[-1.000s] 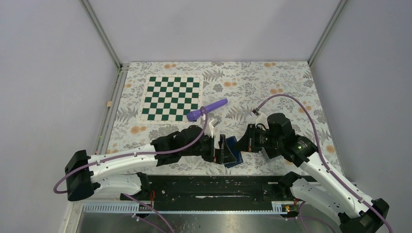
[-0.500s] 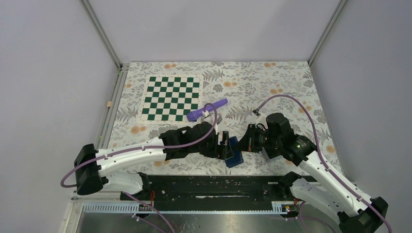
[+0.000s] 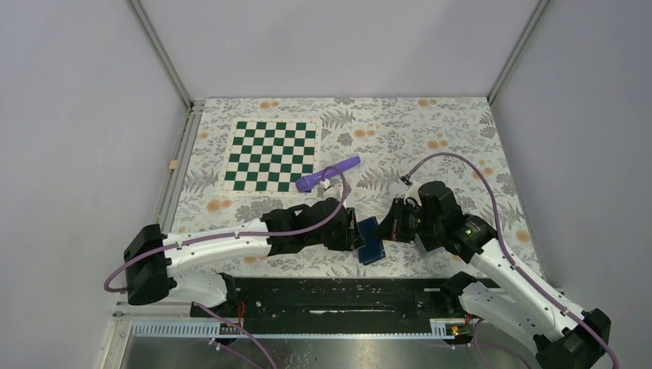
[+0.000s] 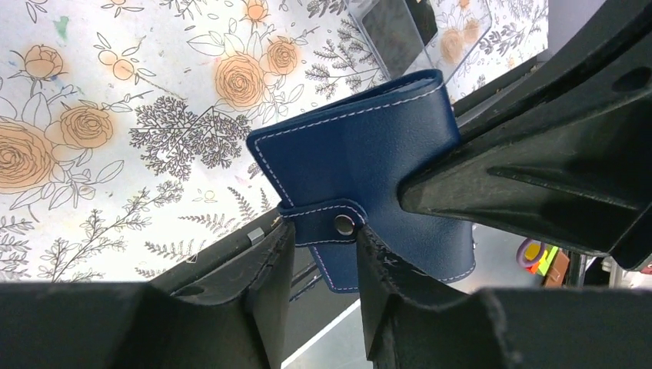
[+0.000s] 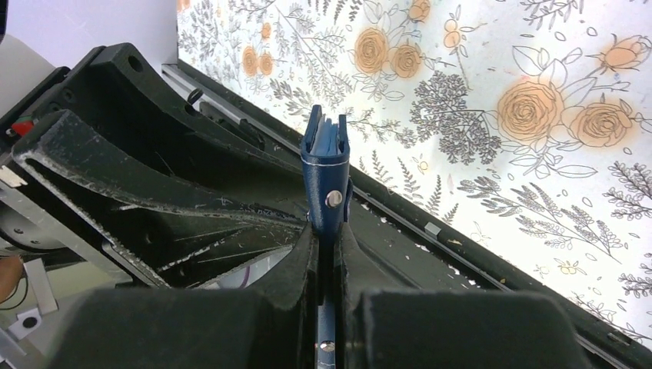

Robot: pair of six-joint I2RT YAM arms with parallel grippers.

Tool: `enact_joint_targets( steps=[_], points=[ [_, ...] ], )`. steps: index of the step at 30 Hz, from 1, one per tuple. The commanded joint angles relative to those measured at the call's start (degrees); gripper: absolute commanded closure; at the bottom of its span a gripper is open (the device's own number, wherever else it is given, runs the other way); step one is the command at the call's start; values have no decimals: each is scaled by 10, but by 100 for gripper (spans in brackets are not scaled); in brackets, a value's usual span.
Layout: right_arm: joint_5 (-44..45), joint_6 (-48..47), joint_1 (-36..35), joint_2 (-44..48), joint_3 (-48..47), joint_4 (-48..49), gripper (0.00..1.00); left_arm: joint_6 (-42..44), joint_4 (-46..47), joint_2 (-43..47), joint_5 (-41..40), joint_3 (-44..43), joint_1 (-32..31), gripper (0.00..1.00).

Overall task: Put the credit cards into the card holder
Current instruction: Pick up the card holder from the center of the board, then open the card holder.

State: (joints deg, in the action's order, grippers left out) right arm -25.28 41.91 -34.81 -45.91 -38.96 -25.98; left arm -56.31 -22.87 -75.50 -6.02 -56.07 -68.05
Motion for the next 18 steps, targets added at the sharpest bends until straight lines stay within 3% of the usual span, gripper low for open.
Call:
enact_joint_targets(
  steps=[1, 7, 11, 16, 18],
  points=[
    [-31, 13, 0, 19, -1, 5, 100, -19, -38, -9, -60, 62, 36, 67],
    [-31, 12, 0, 18, -1, 5, 100, -37, -14, 25, -42, 129, 66, 76],
    [-32, 8, 1, 17, 0, 4, 100, -30, 39, 65, -14, 167, 78, 73],
    [-28, 6, 0, 20, 1, 1, 100, -11, 102, 147, 29, 195, 80, 39],
    [-28, 5, 0, 18, 1, 0, 100, -12, 120, 177, 43, 200, 81, 31]
  ],
)
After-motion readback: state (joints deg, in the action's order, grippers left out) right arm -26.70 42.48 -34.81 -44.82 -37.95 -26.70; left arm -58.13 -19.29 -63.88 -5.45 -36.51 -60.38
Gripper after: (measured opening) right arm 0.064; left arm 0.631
